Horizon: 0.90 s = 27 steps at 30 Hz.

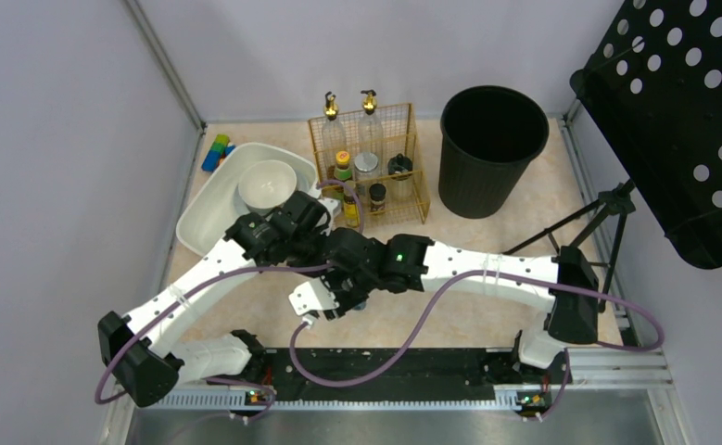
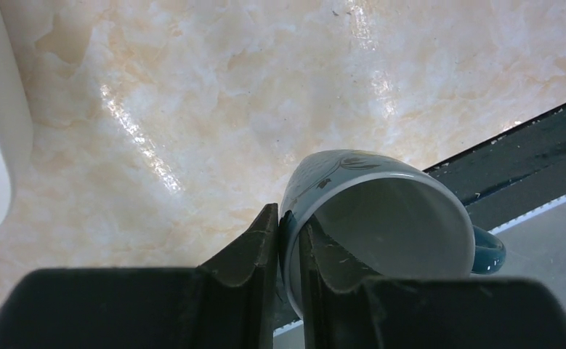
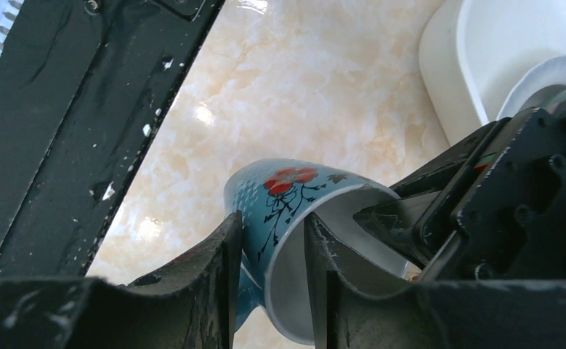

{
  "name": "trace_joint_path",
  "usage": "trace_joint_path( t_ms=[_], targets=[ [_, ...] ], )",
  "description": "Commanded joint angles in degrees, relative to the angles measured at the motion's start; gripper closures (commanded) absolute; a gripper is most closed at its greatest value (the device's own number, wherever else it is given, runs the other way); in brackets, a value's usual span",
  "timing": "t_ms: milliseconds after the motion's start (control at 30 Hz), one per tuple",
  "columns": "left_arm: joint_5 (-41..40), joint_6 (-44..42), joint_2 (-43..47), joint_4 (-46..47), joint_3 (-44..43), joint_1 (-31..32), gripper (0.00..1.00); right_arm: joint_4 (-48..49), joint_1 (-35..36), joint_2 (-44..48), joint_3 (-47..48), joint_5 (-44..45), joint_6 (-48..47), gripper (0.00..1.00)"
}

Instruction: Clear the kitchen counter

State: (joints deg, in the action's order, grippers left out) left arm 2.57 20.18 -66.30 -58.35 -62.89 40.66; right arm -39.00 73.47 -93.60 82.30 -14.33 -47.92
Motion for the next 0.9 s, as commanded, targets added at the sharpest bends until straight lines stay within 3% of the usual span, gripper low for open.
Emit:
trace_joint_path(
  t_ms=[0,133,433,667,867],
  targets=[
    [3.33,1.7,-0.37,2.32,-1.18,0.86,1.0,11.1,0.46,1.94,2.82,2.17,-1.74,0.64],
    [1.94,1.79,-0.39,2.6,-1.5,0.82,1.0,11.31,0.49,3.0,2.06,3.23,-1.57,0.57],
    [-5.55,2.78,-1.45,2.91,-2.0,0.84,1.0,12.69,0.41,10.72,-3.37,6.23,-0.54,0.56],
    [-15.29,3.82,-2.67,2.46,-4.93,0.37,1.0,16.31,0.44,23.06,-12.95,11.12,2.73,0.56],
    [-16.94,3.61,-4.61,2.47,-9.04,-4.75,1.0,21.71,0.38,32.25,-21.19,16.17,7.72,0.56]
  ],
)
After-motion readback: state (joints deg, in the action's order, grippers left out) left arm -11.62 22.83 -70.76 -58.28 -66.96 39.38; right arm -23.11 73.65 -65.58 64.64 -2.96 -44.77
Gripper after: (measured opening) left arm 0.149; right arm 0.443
